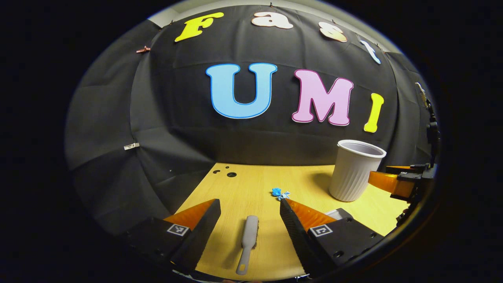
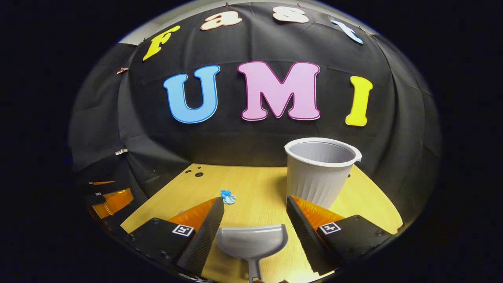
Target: Pick up the small broom and dustpan from the desktop, sweep the trash into the dustpan with the broom, and then empty the trash into the garbage bin.
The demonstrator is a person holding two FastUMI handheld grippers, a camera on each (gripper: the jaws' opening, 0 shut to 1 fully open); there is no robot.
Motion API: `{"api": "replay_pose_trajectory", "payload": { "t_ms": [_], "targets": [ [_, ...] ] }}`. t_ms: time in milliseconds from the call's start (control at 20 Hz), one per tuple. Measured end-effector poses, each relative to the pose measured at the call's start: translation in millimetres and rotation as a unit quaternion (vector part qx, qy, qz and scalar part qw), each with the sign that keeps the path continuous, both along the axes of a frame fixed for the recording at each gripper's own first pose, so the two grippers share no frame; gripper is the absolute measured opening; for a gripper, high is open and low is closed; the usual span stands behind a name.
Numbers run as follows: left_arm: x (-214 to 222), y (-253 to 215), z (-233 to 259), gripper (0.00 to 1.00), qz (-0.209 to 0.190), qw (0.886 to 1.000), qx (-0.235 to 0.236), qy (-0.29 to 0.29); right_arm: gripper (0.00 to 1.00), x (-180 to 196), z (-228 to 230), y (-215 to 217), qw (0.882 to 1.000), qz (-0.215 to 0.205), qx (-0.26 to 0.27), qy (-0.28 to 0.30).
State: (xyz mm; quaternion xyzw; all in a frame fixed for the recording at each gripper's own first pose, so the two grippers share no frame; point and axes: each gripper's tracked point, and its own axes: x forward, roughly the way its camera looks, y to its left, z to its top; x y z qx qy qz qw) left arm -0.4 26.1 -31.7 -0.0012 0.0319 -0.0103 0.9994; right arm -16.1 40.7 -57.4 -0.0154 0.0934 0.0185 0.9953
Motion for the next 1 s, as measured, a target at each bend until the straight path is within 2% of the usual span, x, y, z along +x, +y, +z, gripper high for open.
{"api": "replay_pose_trajectory", "payload": {
  "t_ms": [200,550,800,1000],
  "targets": [
    [2.2,2.5,-9.9,0.95,-0.002,1.0,-0.002,0.014,0.99,2.9,-3.0,-2.1,1.0,-0.002,-0.002,0.005],
    [16.9,4.4,-35.9,0.96,-0.007,0.997,-0.04,0.068,0.99,6.8,-15.4,-10.1,1.0,-0.009,0.0,0.027],
    [29.3,0.5,-75.8,0.96,-0.03,0.987,-0.052,0.146,0.99,11.1,-23.1,-16.5,0.999,-0.018,0.001,0.041],
    [43.1,-7.0,-108.2,0.96,-0.042,0.977,-0.035,0.206,0.99,13.7,-29.5,-19.8,0.998,-0.024,0.009,0.055]
  ]
}}
